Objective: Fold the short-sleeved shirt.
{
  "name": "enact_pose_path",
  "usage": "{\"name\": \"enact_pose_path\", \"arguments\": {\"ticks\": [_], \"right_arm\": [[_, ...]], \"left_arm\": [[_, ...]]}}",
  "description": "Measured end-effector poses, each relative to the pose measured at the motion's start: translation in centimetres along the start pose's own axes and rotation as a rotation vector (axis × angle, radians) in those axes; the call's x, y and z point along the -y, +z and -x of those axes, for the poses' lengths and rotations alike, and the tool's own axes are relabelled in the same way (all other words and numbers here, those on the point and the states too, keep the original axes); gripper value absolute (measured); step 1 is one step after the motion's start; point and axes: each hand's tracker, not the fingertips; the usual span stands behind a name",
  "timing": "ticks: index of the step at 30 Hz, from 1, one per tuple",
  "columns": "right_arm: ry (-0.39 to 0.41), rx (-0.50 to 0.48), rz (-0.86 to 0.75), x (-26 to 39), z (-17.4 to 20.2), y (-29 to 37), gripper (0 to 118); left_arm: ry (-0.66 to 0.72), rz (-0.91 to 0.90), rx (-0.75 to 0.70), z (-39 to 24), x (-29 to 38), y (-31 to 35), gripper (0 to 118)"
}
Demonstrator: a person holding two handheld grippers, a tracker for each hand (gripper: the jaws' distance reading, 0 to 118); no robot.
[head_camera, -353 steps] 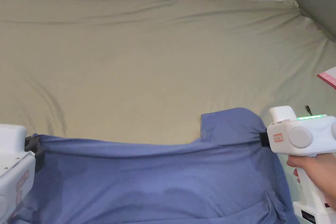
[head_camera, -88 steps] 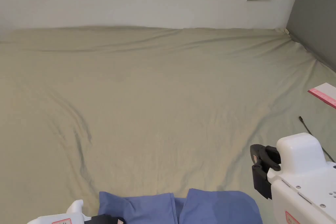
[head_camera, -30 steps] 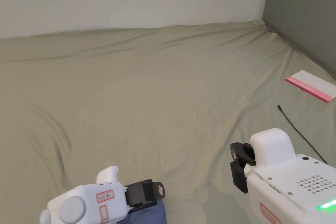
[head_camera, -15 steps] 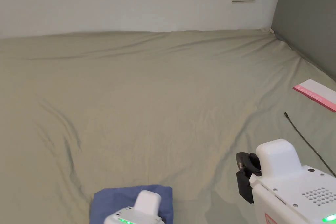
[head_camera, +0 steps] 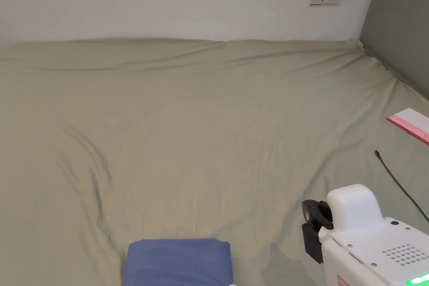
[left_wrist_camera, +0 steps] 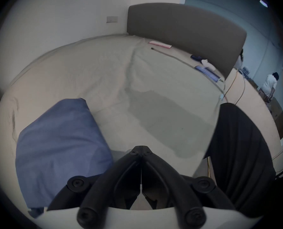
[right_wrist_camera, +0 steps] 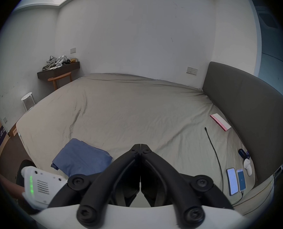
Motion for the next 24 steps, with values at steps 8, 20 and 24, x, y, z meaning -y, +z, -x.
{"name": "enact_pose_path", "arguments": {"ticks": [8,20,24], "right_arm": [[0.024,-0.221,0.096,1.9,5.1,-5.6,2],[0.139,-0.340,0.461,11.1,11.0,-14.0,2],[0.137,-0.375,0.477,10.9,10.1,-14.0,1]], "left_arm": [[0.359,-0.212,-0.220,11.3,2.0,8.8,0],[0.635,-0.102,-0.081,21.9,5.2,10.8,81],[0.794,-0.064,0.148,24.4,5.9,8.5,117]]}}
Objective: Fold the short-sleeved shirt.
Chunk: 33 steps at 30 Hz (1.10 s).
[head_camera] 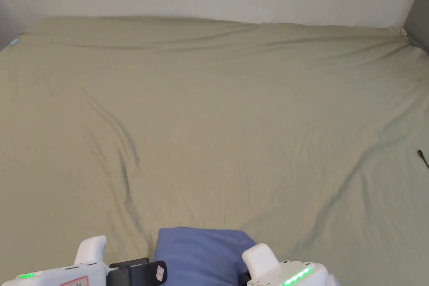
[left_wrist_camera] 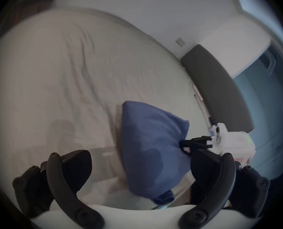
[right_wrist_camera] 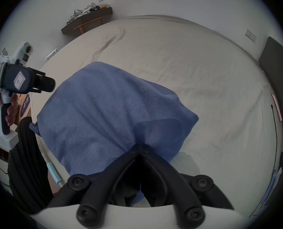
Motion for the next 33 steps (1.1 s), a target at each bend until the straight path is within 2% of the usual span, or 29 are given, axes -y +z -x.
{"name": "enact_pose_path", "arguments": {"ticks": [2,6,7,8,9,11,13,14,16,17,25,29,33], "right_arm": [[-0.018,-0.017,0.002,-0.2,-0.1,0.4,1],[-0.038,-0.033,-0.001,-0.2,-0.5,0.4,1],[-0.038,-0.034,-0.002,-0.2,-0.5,0.4,1],[-0.037,-0.034,-0.003,-0.2,-0.5,0.4,1],[-0.036,-0.033,-0.003,-0.2,-0.6,0.4,1],[-0.041,-0.035,-0.002,-0.2,-0.9,0.1,2],[-0.054,-0.044,-0.002,-0.4,-1.3,0.3,2],[-0.058,-0.044,0.001,-0.4,-1.2,0.4,2],[-0.078,-0.049,-0.015,-0.7,-1.6,1.3,2],[-0.089,-0.043,-0.033,-0.9,-1.9,1.9,2],[-0.078,0.217,-0.313,-4.0,-5.3,9.6,2],[-0.047,0.364,-0.432,-5.6,-5.1,13.9,2],[-0.054,0.444,-0.540,-6.8,-4.3,17.2,2]], "left_arm": [[0.121,0.022,0.024,1.1,-0.7,-1.6,117],[0.310,0.138,0.241,2.9,-1.4,-5.4,117],[0.332,0.139,0.323,2.8,-1.3,-6.1,114],[0.364,0.157,0.379,2.6,-1.4,-6.8,107],[0.403,0.161,0.366,2.4,-1.3,-7.7,94],[0.401,0.155,0.314,2.2,-1.3,-8.4,27],[0.368,0.196,0.125,0.5,-0.7,-8.7,26],[0.351,0.162,0.219,0.0,-0.9,-8.1,26],[0.196,0.148,0.086,-1.1,-1.5,-7.8,26],[0.156,0.146,0.068,-1.8,-1.6,-7.6,26],[-0.063,0.107,-0.104,-6.4,-0.9,-5.7,26],[-0.159,0.092,-0.184,-8.7,-0.6,-4.7,27],[-0.324,0.083,-0.345,-10.1,-0.3,-3.6,27]]}}
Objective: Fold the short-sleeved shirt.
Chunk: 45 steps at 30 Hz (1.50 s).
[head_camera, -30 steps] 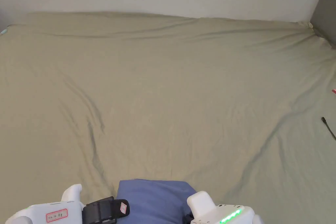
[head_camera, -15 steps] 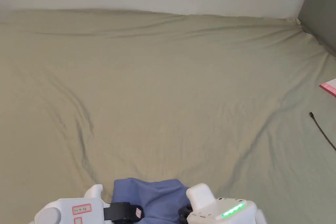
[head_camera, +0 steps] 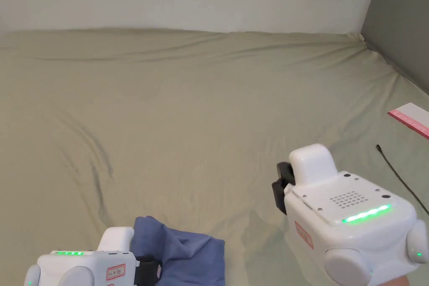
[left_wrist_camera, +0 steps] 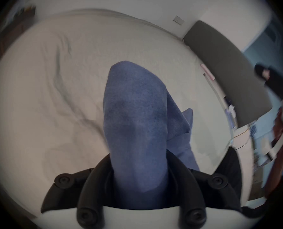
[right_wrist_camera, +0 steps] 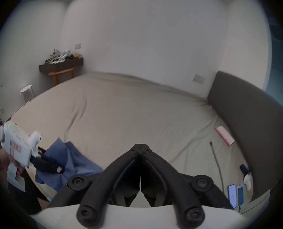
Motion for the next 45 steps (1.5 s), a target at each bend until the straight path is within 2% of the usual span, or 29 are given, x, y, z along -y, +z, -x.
{"name": "enact_pose_path", "arguments": {"ticks": [7,17,21,24,27,35,38,39,40,41,42,43,45], "right_arm": [[0.034,0.061,-0.113,-1.3,2.2,2.5,2],[0.036,0.014,-0.103,-1.3,5.8,1.2,2],[0.053,-0.005,-0.082,-1.2,7.3,0.3,2],[0.070,-0.012,-0.062,-1.0,8.0,-0.5,2],[0.082,-0.003,-0.044,-0.8,8.6,-1.3,2],[0.094,0.003,0.017,-0.4,9.7,-3.2,2],[0.101,0.004,0.027,-0.3,9.7,-3.5,2],[0.101,0.005,0.028,-0.3,9.6,-3.6,2],[0.100,0.005,0.031,-0.4,9.5,-3.7,2],[0.096,0.003,0.033,-0.7,9.6,-3.6,2],[0.090,0.000,0.035,-0.9,9.5,-3.6,2],[0.085,-0.002,0.036,-1.0,9.3,-3.5,2],[0.077,-0.003,0.031,-1.4,8.9,-3.2,2]], "left_arm": [[-0.052,-0.020,-0.228,3.2,1.6,1.6,27],[-0.130,-0.009,-0.551,11.8,3.4,3.8,27],[-0.042,0.017,-0.570,18.7,3.8,5.5,27],[-0.029,0.029,-0.719,23.2,4.1,6.7,27],[0.022,0.059,-0.757,27.9,4.1,7.8,27],[0.027,0.079,-0.882,36.2,3.1,9.4,27],[0.112,0.125,-0.855,38.2,2.7,9.6,27],[0.117,0.117,-0.805,38.5,2.6,9.9,32],[0.095,0.105,-0.817,38.5,2.5,10.2,53],[0.094,0.100,-0.813,38.2,2.2,10.5,94],[0.088,0.064,-0.889,37.8,1.9,10.7,116],[0.084,0.015,-0.948,37.4,1.6,11.4,116],[0.105,-0.203,-0.850,35.4,0.5,13.9,114]]}}
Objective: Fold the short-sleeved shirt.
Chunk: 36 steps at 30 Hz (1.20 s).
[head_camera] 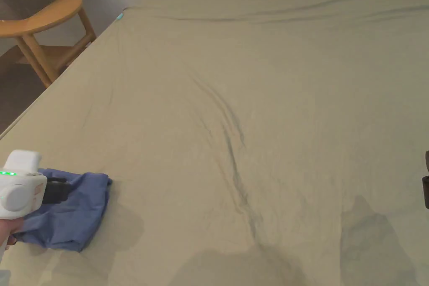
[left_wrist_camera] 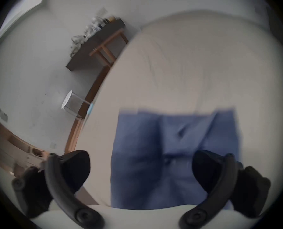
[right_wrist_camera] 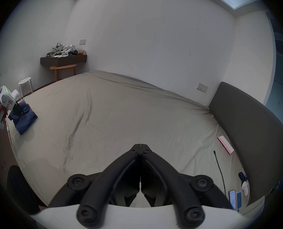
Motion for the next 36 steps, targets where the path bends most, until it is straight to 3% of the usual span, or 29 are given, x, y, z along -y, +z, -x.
{"name": "enact_pose_path", "arguments": {"ticks": [2,5,10,13,16,18,19,20,21,27,36], "right_arm": [[-0.002,0.005,-0.014,-0.4,-0.6,0.5,2],[-0.008,0.011,-0.044,-1.2,-1.9,1.7,2],[-0.018,0.065,-0.143,-3.6,-4.6,4.7,2],[-0.036,0.105,-0.220,-5.0,-6.5,6.8,2],[-0.039,0.141,-0.276,-5.9,-7.7,8.6,2],[-0.029,0.172,-0.309,-5.9,-8.2,9.5,2],[-0.026,0.181,-0.323,-5.9,-8.4,10.0,2],[-0.025,0.181,-0.333,-5.8,-8.6,10.4,2],[-0.023,0.175,-0.345,-5.5,-8.9,10.8,2],[-0.052,0.182,-0.364,-4.1,-9.1,12.0,2],[-0.034,0.184,-0.370,-1.7,-7.1,12.3,2]], "left_arm": [[0.091,-0.039,0.058,-0.1,-2.4,2.8,114],[0.251,-0.239,0.314,-1.1,-5.4,8.8,114],[0.380,-0.533,0.456,-6.7,-9.3,19.5,114],[0.388,-0.676,0.429,-11.8,-9.8,25.8,114],[0.276,-0.791,0.410,-17.6,-9.3,30.1,106],[0.206,-0.835,0.405,-20.9,-8.7,32.4,75],[0.181,-0.834,0.435,-22.1,-8.4,33.6,50],[0.166,-0.822,0.479,-23.1,-8.2,34.6,9],[0.156,-0.817,0.528,-24.1,-8.0,35.6,0],[0.098,-0.900,0.486,-29.3,-4.9,39.7,0],[0.117,-0.880,0.452,-30.8,-1.9,39.6,0]]}}
